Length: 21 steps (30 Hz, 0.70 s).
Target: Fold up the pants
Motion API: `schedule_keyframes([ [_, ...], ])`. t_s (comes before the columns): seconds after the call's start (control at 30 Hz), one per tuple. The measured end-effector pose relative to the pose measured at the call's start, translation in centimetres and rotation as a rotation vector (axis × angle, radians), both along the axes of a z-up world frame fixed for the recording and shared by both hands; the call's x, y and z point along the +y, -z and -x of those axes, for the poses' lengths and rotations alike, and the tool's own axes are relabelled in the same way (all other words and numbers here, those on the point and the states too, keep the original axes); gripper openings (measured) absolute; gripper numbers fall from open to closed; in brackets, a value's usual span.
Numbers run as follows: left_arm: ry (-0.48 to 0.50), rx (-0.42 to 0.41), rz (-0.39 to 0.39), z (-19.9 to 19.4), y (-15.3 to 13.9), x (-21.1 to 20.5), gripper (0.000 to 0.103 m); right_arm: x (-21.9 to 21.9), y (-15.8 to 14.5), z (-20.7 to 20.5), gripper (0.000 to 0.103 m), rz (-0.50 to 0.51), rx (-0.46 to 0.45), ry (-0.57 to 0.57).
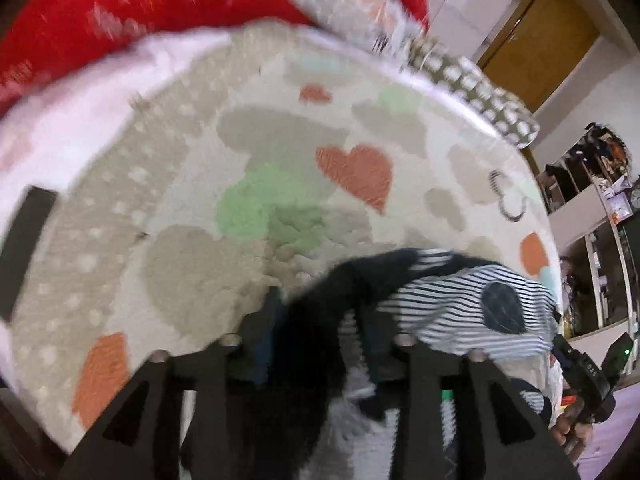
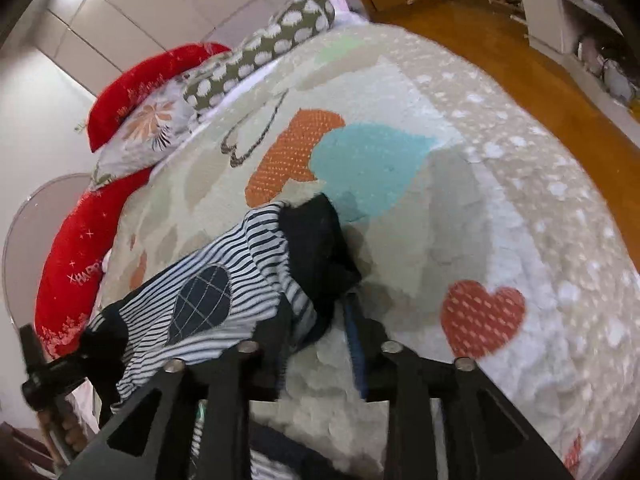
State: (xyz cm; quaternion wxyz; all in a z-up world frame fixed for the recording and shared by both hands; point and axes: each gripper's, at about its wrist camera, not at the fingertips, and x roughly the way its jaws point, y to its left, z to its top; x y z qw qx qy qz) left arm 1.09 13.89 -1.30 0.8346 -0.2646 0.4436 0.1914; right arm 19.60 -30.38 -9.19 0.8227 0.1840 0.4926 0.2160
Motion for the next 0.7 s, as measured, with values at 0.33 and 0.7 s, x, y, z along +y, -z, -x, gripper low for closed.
schedule_keyframes([
  [0.33,-0.026,-0.232,-0.125,8.5,-6.2,-9.2,0.078,-5.9,-4.3,9.1,0.048,-0.089,-0.179,0.074],
  [0.7,-0.031,-0.153,-0.117,12.3,-4.2,-10.9,0.078,-2.3,2.0,14.5,0.048,0.044,-0.032,-0.144],
])
